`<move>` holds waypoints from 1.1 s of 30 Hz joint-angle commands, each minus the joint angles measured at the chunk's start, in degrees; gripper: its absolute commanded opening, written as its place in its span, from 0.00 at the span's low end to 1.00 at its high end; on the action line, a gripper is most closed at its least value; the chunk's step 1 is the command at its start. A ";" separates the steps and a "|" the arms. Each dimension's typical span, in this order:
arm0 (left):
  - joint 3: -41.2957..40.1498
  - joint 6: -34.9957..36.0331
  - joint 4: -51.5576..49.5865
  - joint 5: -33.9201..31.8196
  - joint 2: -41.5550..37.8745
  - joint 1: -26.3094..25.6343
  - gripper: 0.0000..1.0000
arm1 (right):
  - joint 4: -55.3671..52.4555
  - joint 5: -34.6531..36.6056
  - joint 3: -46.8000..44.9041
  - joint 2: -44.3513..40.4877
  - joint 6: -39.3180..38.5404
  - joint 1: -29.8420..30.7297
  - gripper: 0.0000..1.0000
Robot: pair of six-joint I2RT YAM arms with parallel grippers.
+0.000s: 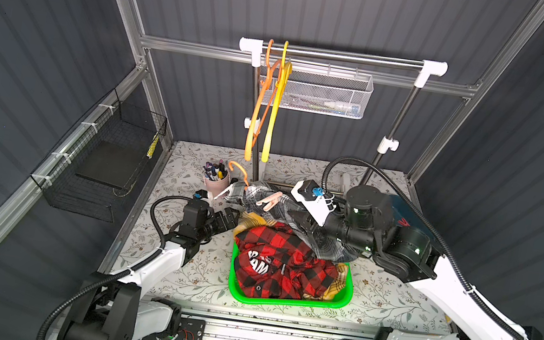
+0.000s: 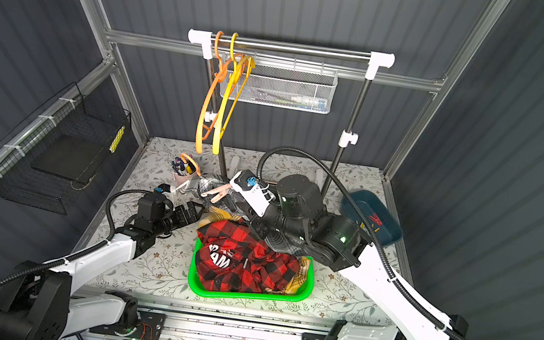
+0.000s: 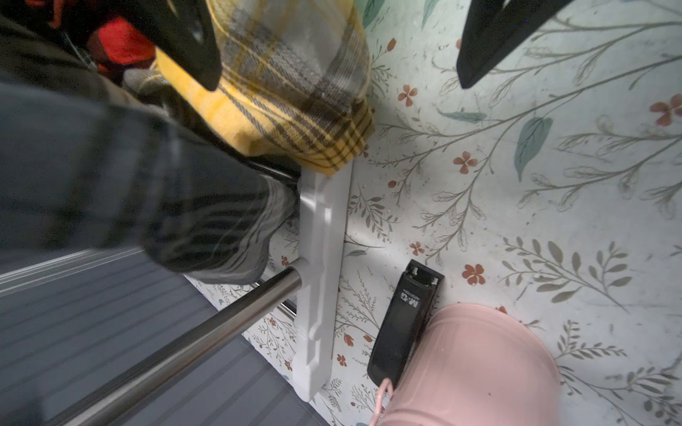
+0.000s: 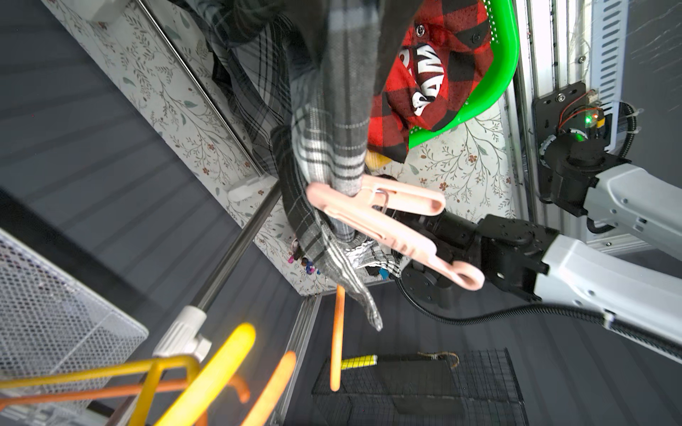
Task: Remove the clothespins securing long-sleeve shirts to the hanger
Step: Place the long-sleeve shirt at the bin.
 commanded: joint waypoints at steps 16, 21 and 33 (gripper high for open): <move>7.68 2.52 6.89 3.05 4.39 3.46 0.98 | 2.48 -12.93 16.75 4.21 3.30 0.53 0.00; 9.31 2.56 10.10 5.47 5.14 4.25 0.94 | 3.53 -14.99 18.65 4.28 4.12 0.62 0.00; 15.39 -0.02 17.68 19.12 4.25 4.23 0.34 | 5.36 -15.76 24.82 6.60 4.14 1.09 0.00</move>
